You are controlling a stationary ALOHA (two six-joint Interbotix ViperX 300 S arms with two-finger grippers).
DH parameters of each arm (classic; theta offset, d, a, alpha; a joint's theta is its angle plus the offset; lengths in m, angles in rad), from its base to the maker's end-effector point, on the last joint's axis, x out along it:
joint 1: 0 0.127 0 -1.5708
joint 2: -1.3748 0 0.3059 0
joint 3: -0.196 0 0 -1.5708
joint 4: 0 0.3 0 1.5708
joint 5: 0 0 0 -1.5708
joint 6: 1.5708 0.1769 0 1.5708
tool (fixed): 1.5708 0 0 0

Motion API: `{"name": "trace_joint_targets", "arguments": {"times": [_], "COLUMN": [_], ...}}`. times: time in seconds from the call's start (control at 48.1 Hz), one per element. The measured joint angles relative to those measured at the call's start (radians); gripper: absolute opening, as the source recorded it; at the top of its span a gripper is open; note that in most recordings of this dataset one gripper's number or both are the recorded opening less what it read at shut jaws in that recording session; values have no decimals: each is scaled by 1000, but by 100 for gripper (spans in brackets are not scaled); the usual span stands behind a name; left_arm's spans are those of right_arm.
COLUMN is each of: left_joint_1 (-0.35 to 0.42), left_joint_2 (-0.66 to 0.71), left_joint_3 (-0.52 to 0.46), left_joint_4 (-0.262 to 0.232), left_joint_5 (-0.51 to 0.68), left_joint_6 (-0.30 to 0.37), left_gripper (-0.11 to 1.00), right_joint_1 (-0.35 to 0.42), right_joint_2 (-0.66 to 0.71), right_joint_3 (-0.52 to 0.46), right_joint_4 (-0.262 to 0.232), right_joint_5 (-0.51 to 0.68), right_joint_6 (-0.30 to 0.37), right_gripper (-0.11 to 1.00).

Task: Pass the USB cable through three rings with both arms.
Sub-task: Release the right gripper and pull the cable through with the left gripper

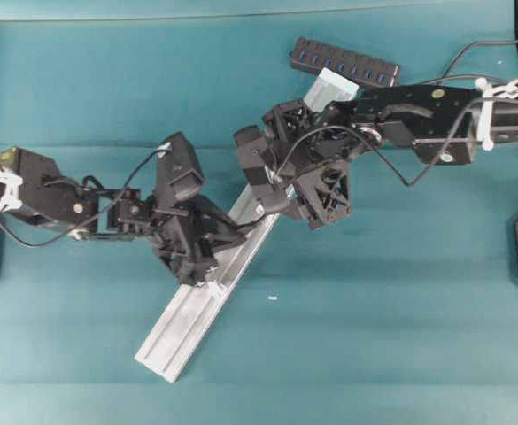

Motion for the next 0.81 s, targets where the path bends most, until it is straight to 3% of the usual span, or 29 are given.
{"name": "trace_joint_targets", "arguments": {"times": [0.436, 0.81], "left_joint_1": [-18, -35], "left_joint_2": [-71, -109], "left_joint_3": [46, 67], "left_joint_4": [0, 0], "left_joint_5": [6, 8], "left_joint_6": [-52, -74], "left_gripper": [12, 10], "right_joint_1": [81, 106], "right_joint_2": [8, 51], "right_joint_3": [-6, -38], "right_joint_4": [-2, -15], "right_joint_5": [-31, -69], "right_joint_6": [31, 31], "right_gripper": [81, 80]}}
